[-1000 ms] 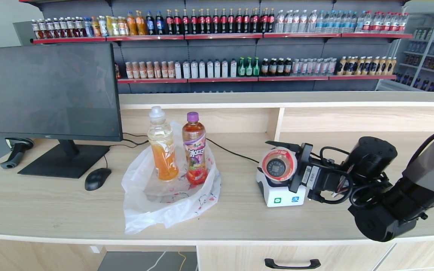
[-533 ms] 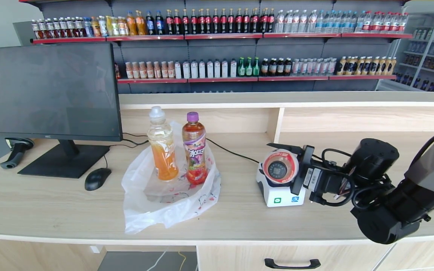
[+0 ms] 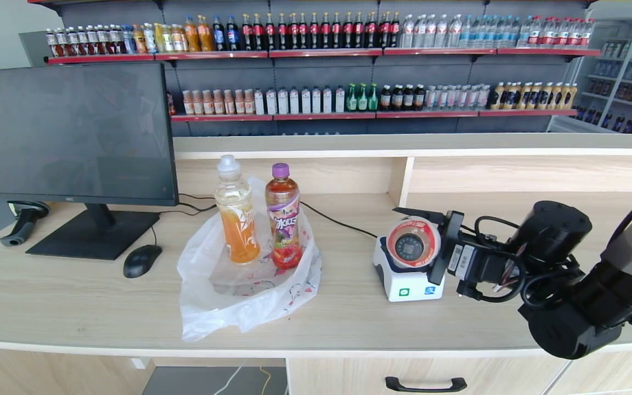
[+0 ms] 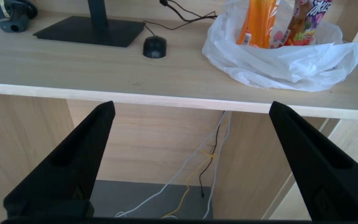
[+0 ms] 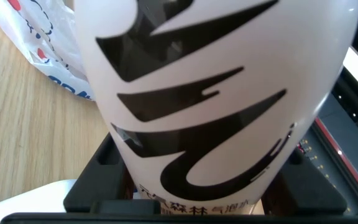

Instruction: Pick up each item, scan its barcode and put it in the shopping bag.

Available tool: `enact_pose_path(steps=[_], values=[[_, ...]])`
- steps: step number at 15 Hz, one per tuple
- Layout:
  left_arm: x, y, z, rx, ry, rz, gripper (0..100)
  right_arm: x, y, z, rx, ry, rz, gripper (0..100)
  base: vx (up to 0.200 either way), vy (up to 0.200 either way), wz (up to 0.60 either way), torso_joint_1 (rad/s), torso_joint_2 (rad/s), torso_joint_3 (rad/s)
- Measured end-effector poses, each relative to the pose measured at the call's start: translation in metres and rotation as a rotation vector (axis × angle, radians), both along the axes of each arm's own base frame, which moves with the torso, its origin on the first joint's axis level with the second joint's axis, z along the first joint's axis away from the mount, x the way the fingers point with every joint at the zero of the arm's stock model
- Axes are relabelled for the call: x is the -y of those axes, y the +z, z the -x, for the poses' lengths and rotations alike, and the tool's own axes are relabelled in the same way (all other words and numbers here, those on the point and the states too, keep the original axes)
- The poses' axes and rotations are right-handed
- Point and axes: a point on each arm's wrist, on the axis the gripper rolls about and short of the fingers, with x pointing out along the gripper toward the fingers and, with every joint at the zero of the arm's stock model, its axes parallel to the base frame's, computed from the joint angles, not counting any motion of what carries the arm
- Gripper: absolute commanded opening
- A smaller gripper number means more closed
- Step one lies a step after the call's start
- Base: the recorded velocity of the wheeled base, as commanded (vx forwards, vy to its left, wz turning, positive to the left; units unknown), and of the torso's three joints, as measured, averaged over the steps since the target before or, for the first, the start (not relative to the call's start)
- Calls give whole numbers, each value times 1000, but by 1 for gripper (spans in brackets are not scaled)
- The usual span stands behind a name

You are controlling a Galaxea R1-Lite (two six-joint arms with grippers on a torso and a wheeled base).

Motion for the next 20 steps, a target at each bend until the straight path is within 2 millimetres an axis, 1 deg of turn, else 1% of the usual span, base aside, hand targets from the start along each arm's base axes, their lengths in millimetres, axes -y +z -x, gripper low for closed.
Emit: enact_pose_path(steps=[4,7,9,11,14,16,17,20], values=[[0,0,0,0,0,0,100,3,11,2,-16,-8,-38,0,0,0,0,0,0,0],[0,0,0,0,0,0,100,5,30,9,-53,-99,-125,0,0,0,0,0,0,0],[0,0,0,0,0,0,100,0,44,17,-114,-176,-235,0,0,0,0,0,0,0],[0,0,0,0,0,-2,100,-5,56,24,-195,-262,-381,0,0,0,0,0,0,0],[0,0,0,0,-1,-4,100,-6,68,31,-301,-355,-586,0,0,0,0,0,0,0],[0,0,0,0,-1,-4,100,-5,70,33,-389,-382,-717,0,0,0,0,0,0,0],[0,0,0,0,0,-3,100,-4,67,34,-436,-396,-759,0,0,0,0,0,0,0],[0,0,0,0,0,-3,100,-1,61,36,-514,-420,-836,0,-200,0,0,6,5,1]])
